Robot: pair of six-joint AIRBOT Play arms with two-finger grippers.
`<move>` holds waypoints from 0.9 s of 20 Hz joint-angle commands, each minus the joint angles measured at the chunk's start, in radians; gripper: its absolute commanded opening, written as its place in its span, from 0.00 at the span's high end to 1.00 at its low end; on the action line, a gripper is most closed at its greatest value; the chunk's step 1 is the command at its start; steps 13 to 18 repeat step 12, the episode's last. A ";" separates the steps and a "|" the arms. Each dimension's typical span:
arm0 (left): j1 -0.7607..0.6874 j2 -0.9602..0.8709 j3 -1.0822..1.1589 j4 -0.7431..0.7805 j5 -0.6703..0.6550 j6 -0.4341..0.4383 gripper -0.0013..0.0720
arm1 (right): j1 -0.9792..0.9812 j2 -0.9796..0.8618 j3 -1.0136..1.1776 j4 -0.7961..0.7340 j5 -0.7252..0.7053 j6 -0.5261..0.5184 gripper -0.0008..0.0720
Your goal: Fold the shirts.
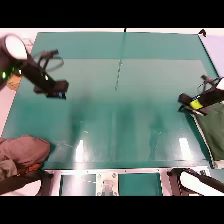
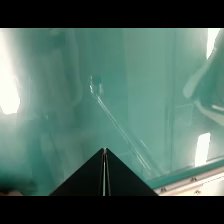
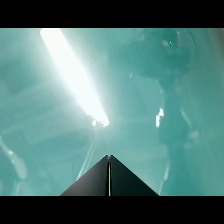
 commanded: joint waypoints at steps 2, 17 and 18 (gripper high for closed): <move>-0.027 0.201 -0.299 0.005 0.063 -0.035 0.95 | 0.119 0.077 -0.148 0.018 -0.088 -0.018 0.97; -0.027 0.208 -0.311 0.006 0.095 -0.036 0.95 | 0.129 0.076 -0.148 0.018 -0.069 -0.018 0.96; -0.027 0.208 -0.311 0.006 0.095 -0.036 0.95 | 0.129 0.076 -0.148 0.018 -0.069 -0.018 0.96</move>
